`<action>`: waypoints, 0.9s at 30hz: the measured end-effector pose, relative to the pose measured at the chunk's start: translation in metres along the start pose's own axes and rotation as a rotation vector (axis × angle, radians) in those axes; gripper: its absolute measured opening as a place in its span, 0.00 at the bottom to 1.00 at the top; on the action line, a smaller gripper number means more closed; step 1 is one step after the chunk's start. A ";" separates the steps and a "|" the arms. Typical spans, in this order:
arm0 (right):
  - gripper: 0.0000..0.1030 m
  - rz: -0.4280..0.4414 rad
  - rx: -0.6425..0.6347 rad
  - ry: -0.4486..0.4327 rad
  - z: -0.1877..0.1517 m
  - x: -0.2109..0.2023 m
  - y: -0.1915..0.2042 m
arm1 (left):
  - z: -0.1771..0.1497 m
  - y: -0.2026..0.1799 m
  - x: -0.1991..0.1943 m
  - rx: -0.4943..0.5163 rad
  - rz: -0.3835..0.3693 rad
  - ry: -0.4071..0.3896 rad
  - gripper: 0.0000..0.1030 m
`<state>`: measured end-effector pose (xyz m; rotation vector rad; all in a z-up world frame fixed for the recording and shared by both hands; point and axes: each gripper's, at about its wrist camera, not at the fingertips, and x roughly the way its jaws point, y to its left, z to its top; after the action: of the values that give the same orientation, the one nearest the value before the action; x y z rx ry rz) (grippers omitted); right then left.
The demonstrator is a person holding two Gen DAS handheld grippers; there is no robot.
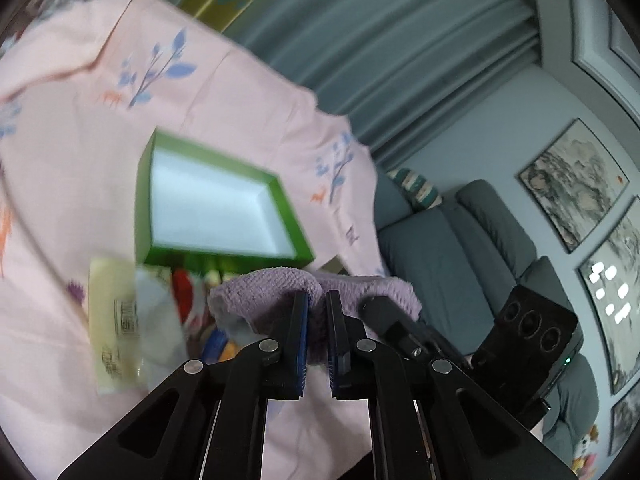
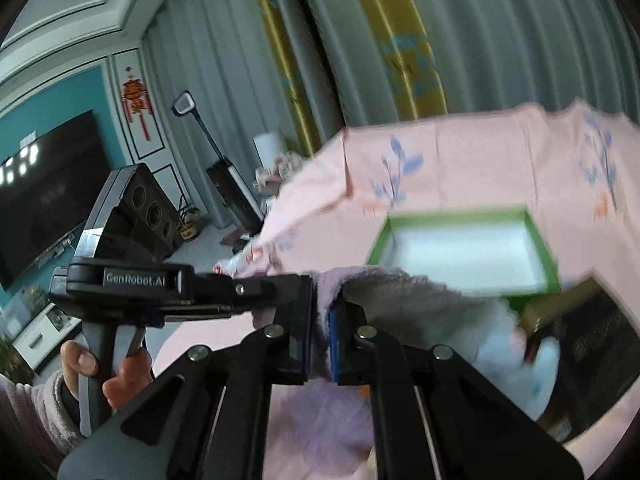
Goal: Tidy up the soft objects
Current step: 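Carry the mauve towel into the green box and open the left gripper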
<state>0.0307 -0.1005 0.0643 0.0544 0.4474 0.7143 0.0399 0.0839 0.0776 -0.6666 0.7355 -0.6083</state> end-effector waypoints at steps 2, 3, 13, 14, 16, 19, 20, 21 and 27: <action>0.06 -0.010 -0.041 -0.041 0.021 -0.004 0.004 | 0.015 -0.011 -0.004 0.029 -0.008 -0.024 0.07; 0.06 -0.017 -0.059 -0.062 0.032 -0.005 0.005 | 0.024 -0.019 -0.006 0.052 -0.009 -0.040 0.07; 0.06 -0.097 -0.131 -0.160 0.121 0.024 -0.017 | 0.106 -0.052 0.021 0.161 0.049 -0.114 0.07; 0.06 -0.104 -0.134 -0.164 0.126 0.030 -0.020 | 0.113 -0.049 0.026 0.158 0.056 -0.116 0.07; 0.06 -0.114 -0.134 -0.158 0.133 0.045 -0.031 | 0.124 -0.041 0.038 0.150 0.079 -0.112 0.07; 0.07 -0.134 -0.094 -0.108 0.134 0.075 -0.051 | 0.136 -0.020 0.064 0.135 0.143 -0.092 0.07; 0.08 -0.155 -0.077 -0.081 0.130 0.088 -0.058 | 0.137 -0.011 0.074 0.127 0.169 -0.080 0.07; 0.09 -0.177 -0.051 -0.025 0.124 0.106 -0.072 | 0.138 -0.004 0.082 0.121 0.194 -0.068 0.07; 0.63 -0.419 0.091 0.316 0.073 0.175 -0.137 | 0.130 0.069 0.154 0.000 0.397 0.141 0.15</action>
<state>0.2619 -0.0844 0.0368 -0.0672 0.7678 0.2876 0.2484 0.0624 0.0393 -0.4622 0.9698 -0.2915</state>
